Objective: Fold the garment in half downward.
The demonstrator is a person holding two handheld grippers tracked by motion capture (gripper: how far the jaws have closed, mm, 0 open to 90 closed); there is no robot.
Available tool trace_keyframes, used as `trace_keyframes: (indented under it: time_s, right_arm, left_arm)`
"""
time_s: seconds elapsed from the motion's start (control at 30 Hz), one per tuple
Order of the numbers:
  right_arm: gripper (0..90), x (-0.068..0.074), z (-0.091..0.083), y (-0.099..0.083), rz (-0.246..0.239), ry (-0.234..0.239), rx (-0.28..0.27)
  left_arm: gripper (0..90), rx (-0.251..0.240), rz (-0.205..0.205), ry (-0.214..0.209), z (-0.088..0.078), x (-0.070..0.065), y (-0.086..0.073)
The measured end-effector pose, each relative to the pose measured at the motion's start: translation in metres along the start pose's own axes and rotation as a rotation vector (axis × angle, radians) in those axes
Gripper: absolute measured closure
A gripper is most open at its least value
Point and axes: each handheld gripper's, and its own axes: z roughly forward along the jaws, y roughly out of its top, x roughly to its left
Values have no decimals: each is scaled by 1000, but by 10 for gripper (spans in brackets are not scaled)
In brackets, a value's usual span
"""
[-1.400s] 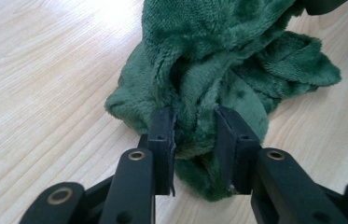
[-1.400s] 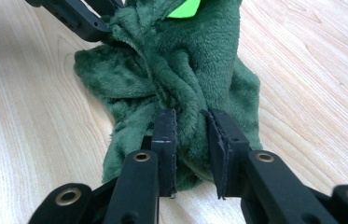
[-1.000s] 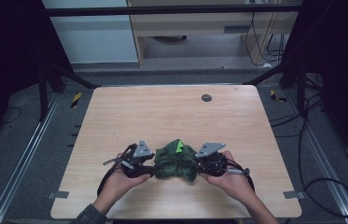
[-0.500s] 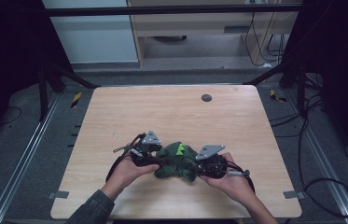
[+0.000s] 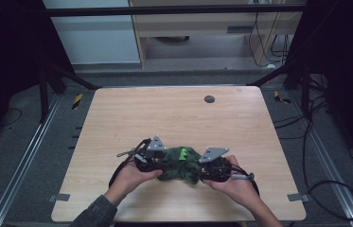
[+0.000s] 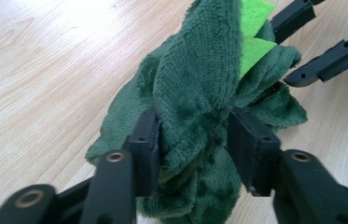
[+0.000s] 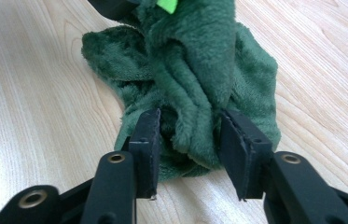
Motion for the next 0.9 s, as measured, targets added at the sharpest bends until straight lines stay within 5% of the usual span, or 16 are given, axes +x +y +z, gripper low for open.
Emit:
trace_keyframes:
  time_s: [0.9]
  right_arm:
    - [451, 6, 7, 19, -4, 27, -21]
  left_arm:
    - [677, 21, 37, 17, -5, -11, -13]
